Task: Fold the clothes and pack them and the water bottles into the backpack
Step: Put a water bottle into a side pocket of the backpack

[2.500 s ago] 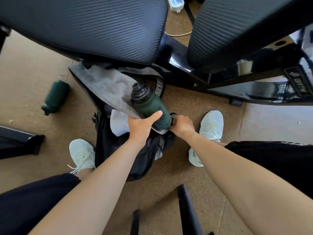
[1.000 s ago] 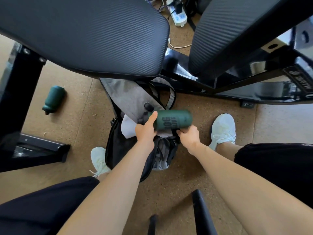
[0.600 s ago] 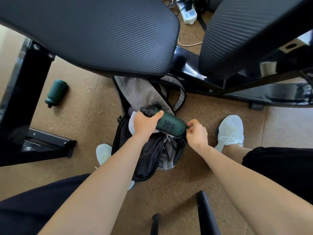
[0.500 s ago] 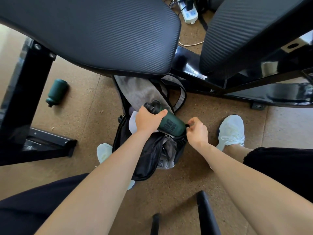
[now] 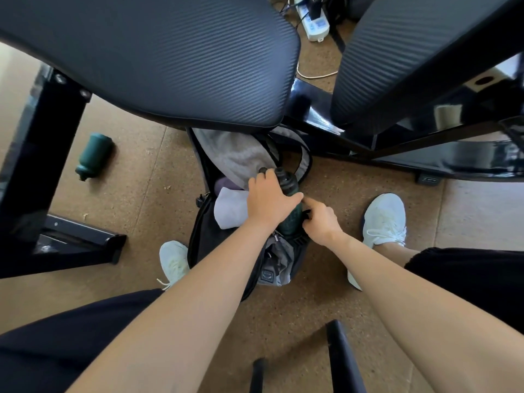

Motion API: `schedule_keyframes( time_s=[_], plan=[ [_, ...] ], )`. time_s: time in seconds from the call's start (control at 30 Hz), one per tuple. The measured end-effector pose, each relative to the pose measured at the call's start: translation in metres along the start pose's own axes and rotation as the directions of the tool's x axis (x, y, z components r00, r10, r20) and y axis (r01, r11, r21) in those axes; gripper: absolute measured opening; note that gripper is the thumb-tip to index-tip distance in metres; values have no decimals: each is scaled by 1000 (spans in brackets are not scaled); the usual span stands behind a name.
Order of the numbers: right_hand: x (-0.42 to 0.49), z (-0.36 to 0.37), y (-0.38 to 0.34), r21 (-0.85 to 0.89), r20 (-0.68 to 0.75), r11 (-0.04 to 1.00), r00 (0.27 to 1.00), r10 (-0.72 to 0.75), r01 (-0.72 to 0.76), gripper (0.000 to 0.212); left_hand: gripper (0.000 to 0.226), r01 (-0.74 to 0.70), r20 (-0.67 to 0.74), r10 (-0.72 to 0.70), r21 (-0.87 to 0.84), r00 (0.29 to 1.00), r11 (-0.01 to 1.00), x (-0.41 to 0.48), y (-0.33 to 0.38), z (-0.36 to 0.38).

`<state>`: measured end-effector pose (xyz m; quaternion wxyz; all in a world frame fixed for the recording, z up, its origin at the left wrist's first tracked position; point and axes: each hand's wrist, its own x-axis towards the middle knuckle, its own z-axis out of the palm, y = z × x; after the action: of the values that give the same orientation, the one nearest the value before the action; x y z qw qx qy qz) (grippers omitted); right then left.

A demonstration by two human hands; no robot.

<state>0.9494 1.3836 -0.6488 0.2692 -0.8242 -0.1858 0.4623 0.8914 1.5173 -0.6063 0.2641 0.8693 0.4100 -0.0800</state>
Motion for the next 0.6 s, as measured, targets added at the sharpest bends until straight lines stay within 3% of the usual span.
schedule_keyframes(
  time_s=[0.13,0.27,0.33,0.4,0.43,0.47,0.5,0.53,0.6],
  plan=[
    [7,-6,-4,44,136,997,989,58,-65,78,75,-6,17,6,4,1000,1000,-3,2,13],
    [9,-5,-8,163,110,987,994,-29,10,96,75,-45,92,77,-301,993,952,-12,1,11],
    [11,-4,-6,231,90,973,996,-19,-3,92,66,-100,-144,32,-498,989,861,-20,-9,14],
    [12,-7,-5,252,97,967,995,1,-26,77,53,3,-340,-276,-625,899,781,-25,-20,21],
    [11,-9,-5,254,104,966,994,19,-45,71,54,132,-296,-465,-711,834,690,-25,-22,22],
    [10,-11,-5,262,112,963,993,32,-60,69,60,247,-160,-605,-809,780,533,-24,-22,21],
    [10,-12,-3,271,120,960,992,42,-74,70,64,360,40,-650,-858,759,367,-20,-21,19],
    [9,-13,-3,277,128,958,991,44,-79,72,60,450,218,-607,-854,764,260,-15,-23,21],
    [6,-14,-3,282,137,956,990,40,-77,74,43,565,394,-486,-777,780,278,-6,-21,15]
  ],
)
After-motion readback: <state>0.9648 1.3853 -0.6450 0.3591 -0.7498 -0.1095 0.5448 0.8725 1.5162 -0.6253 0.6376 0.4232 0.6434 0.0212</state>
